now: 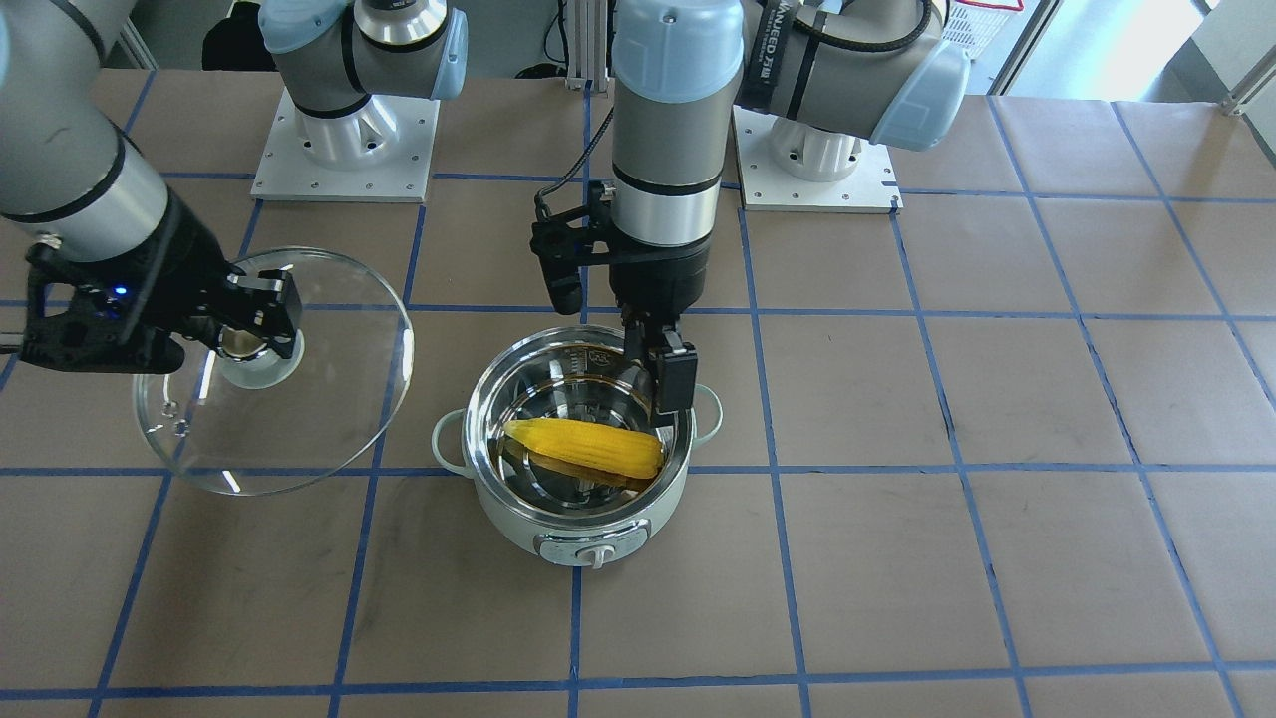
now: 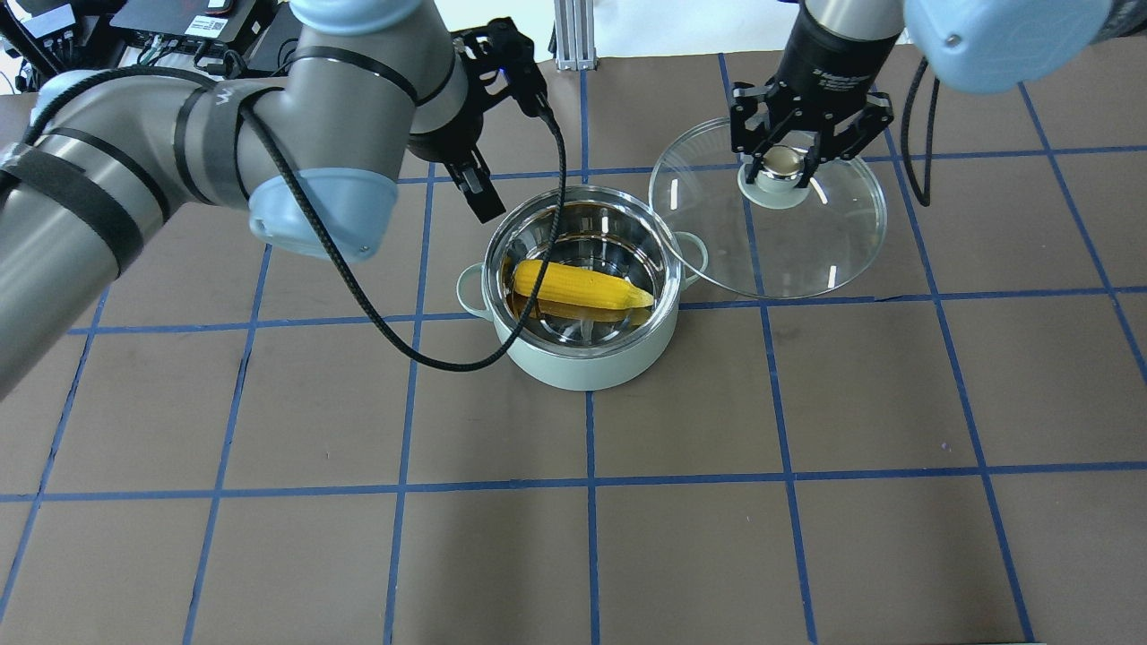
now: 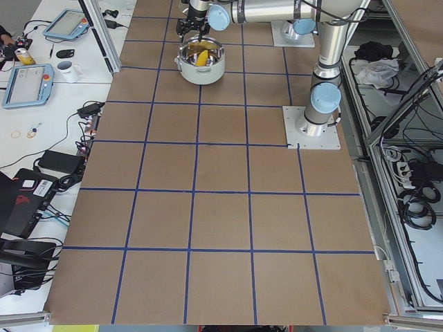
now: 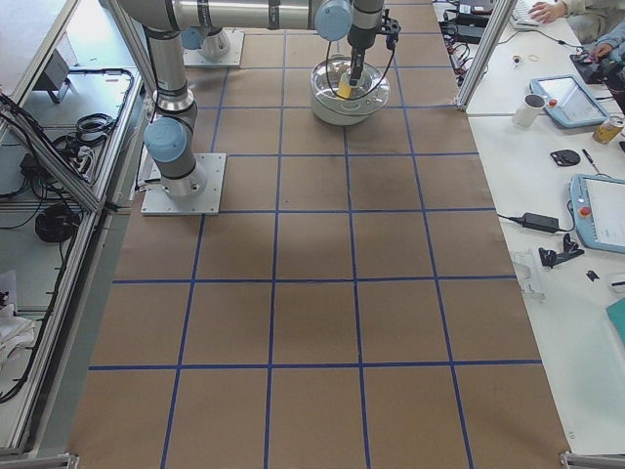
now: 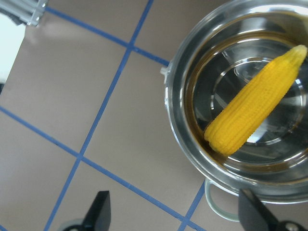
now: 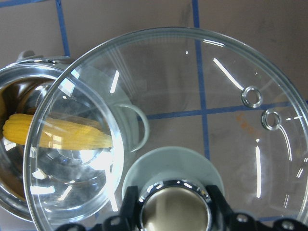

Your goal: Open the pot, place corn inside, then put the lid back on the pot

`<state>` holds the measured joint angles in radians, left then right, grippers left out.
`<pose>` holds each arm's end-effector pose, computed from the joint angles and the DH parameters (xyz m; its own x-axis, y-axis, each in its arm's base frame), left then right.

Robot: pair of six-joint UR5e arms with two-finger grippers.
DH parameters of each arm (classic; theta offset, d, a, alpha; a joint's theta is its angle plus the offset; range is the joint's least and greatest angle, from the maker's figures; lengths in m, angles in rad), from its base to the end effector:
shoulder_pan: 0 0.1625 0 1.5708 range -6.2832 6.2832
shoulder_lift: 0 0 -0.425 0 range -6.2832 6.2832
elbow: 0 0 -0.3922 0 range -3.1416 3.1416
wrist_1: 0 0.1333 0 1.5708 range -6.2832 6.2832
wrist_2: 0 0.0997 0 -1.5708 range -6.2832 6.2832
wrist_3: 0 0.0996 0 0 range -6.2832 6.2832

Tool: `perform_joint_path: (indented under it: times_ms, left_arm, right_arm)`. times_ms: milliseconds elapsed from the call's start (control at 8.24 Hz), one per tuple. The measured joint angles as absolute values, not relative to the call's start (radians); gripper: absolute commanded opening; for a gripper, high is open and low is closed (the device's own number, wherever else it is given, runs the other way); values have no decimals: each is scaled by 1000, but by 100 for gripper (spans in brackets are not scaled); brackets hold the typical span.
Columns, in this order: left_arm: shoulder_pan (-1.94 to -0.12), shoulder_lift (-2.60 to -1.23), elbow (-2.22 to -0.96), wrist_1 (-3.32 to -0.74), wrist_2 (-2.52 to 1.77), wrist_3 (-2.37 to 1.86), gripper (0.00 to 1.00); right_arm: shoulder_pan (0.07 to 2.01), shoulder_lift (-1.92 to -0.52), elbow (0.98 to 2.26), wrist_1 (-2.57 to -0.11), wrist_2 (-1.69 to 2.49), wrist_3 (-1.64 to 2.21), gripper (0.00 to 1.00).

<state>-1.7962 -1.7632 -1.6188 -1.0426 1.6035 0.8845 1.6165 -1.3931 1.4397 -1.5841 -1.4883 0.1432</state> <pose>-0.2577 -0.5422 0.4191 -0.4528 0.8588 -0.2394 0.8910 0.4264 -0.1556 0.1671 -0.5562 0.4600 -0.9920 0.1001 -0.0768 0.0969 0.9943 0.0447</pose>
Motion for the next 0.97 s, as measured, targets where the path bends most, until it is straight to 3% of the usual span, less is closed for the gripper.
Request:
perform_joint_path:
  times_ms: [485,971]
  left_arm:
    - [-1672,-1707,-1618,-1149,1580,498,100]
    - [-1607,-1677,-1618,-1298,1579,155,100]
  right_arm:
    - [1815,-1343,1433,-1714,-1427,388,0]
    - [1895,-1275,1435,-1811,-1352,497,0]
